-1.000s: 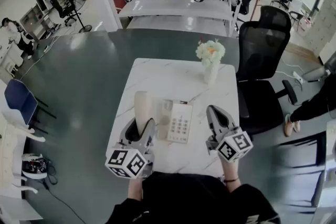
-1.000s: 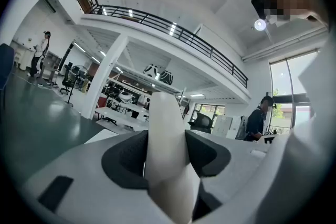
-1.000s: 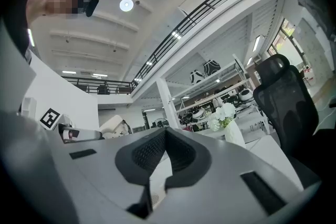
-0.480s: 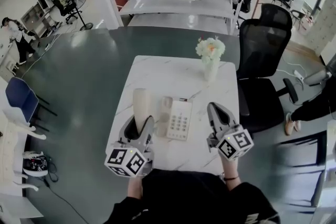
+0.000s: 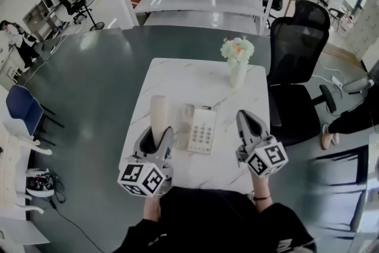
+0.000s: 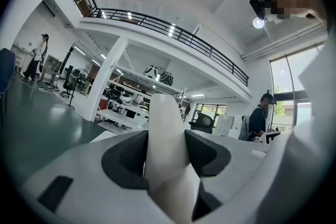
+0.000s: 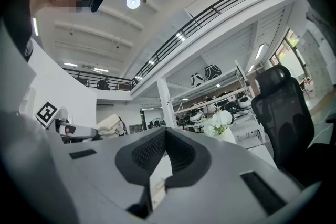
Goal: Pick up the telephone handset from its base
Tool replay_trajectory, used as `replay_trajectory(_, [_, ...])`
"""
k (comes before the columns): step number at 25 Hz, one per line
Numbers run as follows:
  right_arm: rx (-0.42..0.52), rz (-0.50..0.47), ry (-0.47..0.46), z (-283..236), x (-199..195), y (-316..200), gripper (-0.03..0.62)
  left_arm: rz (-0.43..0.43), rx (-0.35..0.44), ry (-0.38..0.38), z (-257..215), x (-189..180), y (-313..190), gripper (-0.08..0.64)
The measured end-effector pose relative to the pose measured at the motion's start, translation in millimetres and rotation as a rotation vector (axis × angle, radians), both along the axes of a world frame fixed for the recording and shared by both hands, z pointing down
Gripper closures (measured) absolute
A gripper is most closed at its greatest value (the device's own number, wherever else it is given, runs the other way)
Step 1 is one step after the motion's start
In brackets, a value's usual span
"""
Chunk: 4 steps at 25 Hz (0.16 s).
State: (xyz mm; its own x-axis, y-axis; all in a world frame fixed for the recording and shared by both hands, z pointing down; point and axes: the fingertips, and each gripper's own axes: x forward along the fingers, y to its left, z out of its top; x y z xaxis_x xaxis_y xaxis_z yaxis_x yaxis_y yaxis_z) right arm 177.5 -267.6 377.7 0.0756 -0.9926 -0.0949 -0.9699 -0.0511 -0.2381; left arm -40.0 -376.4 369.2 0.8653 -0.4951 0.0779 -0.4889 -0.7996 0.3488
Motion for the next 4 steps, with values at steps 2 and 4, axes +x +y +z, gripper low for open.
replay_trajectory(2, [-0.001,0.001,0.006,-0.4,0.7,0.0,0.601,0.0,0.001,0.002,0.0,0.3,-0.2,0.353])
replay_trajectory(4, [0.0,0.002,0.012,-1.5,1.6,-0.5,0.601,0.001,0.004,0.005,-0.9,1.1,-0.8,0.353])
